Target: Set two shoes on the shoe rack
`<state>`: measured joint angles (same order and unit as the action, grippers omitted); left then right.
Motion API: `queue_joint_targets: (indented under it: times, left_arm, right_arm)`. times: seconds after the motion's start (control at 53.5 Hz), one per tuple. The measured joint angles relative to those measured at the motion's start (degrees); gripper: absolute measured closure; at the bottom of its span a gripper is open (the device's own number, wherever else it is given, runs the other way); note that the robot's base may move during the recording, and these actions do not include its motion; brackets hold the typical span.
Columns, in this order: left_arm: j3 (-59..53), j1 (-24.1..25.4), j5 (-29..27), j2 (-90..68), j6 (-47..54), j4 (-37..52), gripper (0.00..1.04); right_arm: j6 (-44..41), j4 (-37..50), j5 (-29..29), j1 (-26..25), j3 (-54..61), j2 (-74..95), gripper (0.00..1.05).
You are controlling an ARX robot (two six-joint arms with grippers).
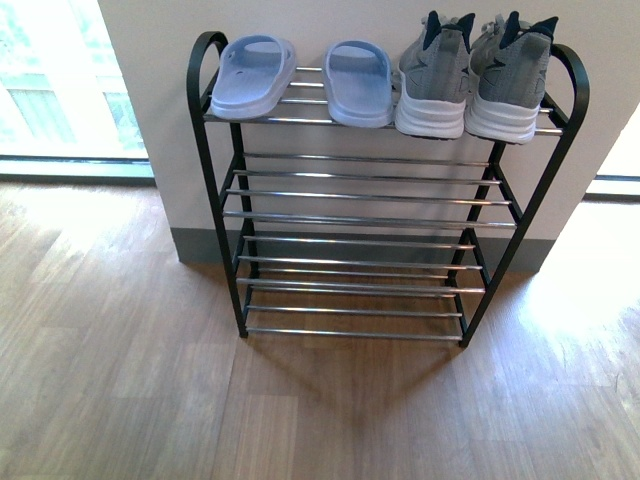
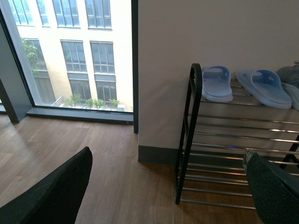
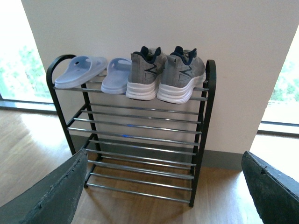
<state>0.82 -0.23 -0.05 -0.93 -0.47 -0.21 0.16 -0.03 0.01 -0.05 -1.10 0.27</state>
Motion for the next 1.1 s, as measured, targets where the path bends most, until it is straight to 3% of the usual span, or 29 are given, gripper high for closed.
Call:
queue_joint_targets:
  times: [1.103]
  left_arm:
    - [0.0,0.0,0.02,0.0,0.0,0.0,0.09]
  right_arm:
    - [0.0,0.0,0.0,0.0,0.0,-0.02,0.09]
